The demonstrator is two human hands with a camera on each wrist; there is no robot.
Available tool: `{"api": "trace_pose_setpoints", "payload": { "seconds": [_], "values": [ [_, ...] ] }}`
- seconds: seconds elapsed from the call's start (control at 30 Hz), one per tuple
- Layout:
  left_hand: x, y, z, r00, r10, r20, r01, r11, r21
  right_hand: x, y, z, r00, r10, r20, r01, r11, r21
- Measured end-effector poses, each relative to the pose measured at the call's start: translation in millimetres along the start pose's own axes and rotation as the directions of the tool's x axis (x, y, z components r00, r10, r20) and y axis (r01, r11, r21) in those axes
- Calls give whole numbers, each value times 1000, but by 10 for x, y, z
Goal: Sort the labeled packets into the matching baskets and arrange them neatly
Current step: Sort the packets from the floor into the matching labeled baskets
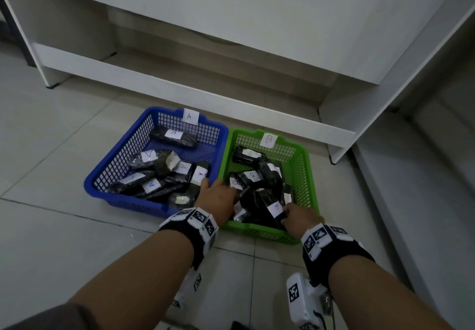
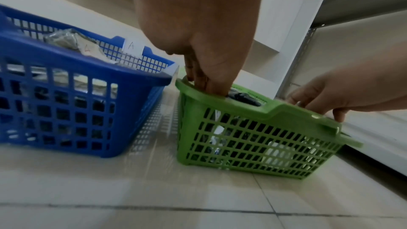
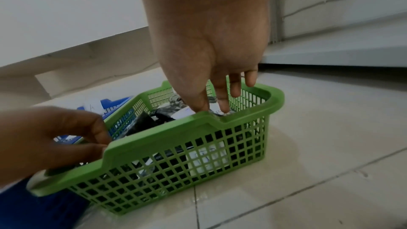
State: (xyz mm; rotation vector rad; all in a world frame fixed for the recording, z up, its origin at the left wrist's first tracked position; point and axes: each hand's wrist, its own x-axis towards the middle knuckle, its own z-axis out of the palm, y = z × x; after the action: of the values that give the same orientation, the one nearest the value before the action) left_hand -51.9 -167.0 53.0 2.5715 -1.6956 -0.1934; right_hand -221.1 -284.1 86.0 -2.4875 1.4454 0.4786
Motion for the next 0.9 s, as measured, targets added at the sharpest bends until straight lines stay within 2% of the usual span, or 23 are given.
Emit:
{"api": "trace_pose_setpoints", "payload": {
  "seconds": [0.13,0.2,0.27,0.33,0.4,0.47,0.53,0.57,0.63,0.73,0.8,0.9],
  "values": [
    [-24,-2,56,996,-8,-86,12,999,48,33,-15,-7,997,-23,71,30,994,-105],
    [-44,-5,20,998,35,-55,-34,999,34,2,-12,-77,996,-53,74,62,991,-120],
    [-76,11,-49,996,74,-43,-73,997,33,-61,-5,-226,995,-91,49,95,990,-106],
    [-137,83,-86,980,140,-138,-137,990,29,-165,77,-356,996,-85,-20,84,994,-66],
    [-251,200,-54,935,260,-243,-256,965,47,-321,228,-342,985,-83,-149,81,997,-21],
    [-393,324,49,849,430,-306,-413,903,122,-510,442,-148,959,-87,-270,103,993,48],
    [-575,449,163,761,582,-287,-559,813,166,-731,724,146,952,-54,-300,79,994,72],
    [-669,504,217,724,644,-247,-628,763,150,-817,885,311,966,-24,-259,43,997,68],
    [-880,624,317,678,725,-119,-727,686,31,-973,1190,615,996,63,-63,-58,994,89],
    [-1147,799,454,646,761,66,-743,646,-173,-1073,1416,857,965,77,251,-112,985,129],
    [-1288,942,552,609,778,154,-741,628,-238,-1065,1417,922,942,30,335,-94,980,176],
    [-1434,1132,678,578,782,235,-743,623,-245,-1021,1317,1023,932,-8,363,-52,986,156]
  ]
}}
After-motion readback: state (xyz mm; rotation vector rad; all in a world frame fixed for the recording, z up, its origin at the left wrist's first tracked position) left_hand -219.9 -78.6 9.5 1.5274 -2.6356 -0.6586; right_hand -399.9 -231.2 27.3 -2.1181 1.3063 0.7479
